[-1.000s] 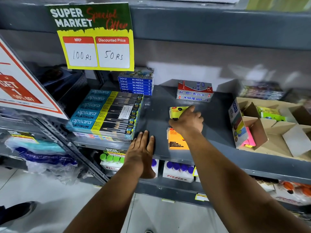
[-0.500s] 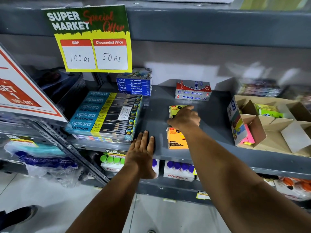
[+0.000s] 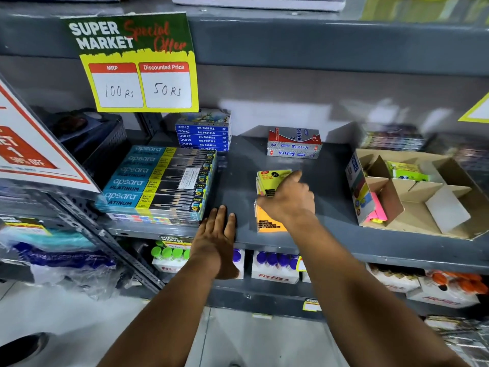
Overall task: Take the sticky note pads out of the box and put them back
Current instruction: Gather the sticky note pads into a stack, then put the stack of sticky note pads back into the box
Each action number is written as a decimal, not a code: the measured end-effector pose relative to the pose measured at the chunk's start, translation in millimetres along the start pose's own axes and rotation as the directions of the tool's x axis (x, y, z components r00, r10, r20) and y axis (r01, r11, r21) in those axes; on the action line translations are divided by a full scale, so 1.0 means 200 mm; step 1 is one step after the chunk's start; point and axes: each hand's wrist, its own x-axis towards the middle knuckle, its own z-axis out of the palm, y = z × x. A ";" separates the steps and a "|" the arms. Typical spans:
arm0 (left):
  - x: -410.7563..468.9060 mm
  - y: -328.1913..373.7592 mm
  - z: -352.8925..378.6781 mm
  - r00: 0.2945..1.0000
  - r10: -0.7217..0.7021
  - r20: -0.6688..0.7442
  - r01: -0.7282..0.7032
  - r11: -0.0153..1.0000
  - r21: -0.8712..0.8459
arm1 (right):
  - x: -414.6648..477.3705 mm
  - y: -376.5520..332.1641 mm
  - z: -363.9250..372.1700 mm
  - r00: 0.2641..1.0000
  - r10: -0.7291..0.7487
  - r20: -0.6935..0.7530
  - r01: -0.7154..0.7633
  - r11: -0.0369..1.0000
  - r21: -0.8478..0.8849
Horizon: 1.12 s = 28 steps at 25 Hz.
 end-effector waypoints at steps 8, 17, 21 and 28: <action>0.00 0.01 0.01 1.000 -0.017 -0.023 0.016 0.999 -0.037 | -0.21 0.06 0.06 0.999 0.009 0.031 -0.005 0.994 -0.107; -0.01 0.00 0.02 0.999 -0.008 -0.053 0.005 0.998 -0.055 | -0.25 0.05 0.09 0.998 0.057 0.036 -0.050 0.986 -0.161; 0.00 0.00 0.01 1.000 -0.009 -0.005 0.009 0.999 -0.038 | -0.23 0.02 0.12 0.993 0.093 0.069 -0.085 0.990 -0.115; 0.01 0.00 0.02 1.000 0.001 0.005 -0.001 1.000 -0.028 | -0.19 0.00 0.16 0.988 0.143 0.057 -0.134 0.981 -0.140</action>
